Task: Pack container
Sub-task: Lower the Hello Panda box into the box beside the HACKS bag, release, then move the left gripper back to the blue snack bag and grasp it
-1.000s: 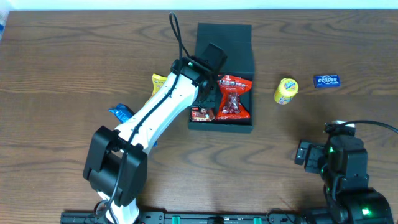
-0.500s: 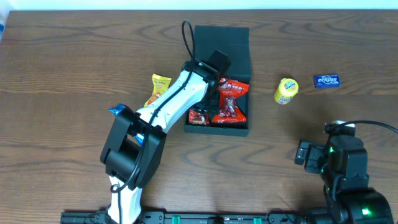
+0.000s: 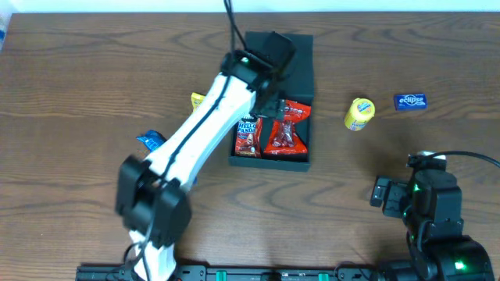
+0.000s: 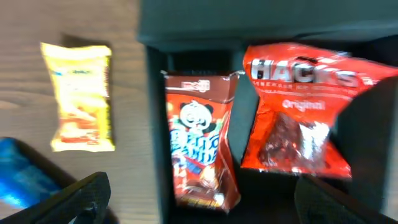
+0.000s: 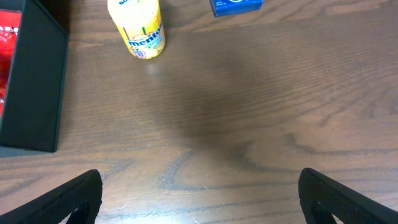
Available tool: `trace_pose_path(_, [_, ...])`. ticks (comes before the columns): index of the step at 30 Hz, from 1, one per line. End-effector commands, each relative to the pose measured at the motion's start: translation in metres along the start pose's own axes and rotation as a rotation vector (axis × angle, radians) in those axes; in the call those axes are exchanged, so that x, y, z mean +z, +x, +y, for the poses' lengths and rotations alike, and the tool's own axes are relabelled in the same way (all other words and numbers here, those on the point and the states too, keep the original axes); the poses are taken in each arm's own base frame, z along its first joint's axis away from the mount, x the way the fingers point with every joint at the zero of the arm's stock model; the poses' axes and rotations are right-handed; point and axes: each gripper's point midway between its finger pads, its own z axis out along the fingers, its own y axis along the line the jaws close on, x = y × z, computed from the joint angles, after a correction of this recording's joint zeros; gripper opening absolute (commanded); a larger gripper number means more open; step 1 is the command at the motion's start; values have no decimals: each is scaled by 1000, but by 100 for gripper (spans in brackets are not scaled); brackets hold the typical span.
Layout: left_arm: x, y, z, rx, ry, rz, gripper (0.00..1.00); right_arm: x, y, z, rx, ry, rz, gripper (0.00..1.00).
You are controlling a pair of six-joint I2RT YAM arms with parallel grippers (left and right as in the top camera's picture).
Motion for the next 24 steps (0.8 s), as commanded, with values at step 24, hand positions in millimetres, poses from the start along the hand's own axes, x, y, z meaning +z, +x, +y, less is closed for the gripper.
trace_pose_path(24, [18,168,184,-782,-193,29,95,0,-1,-2,-2,9,-4,99])
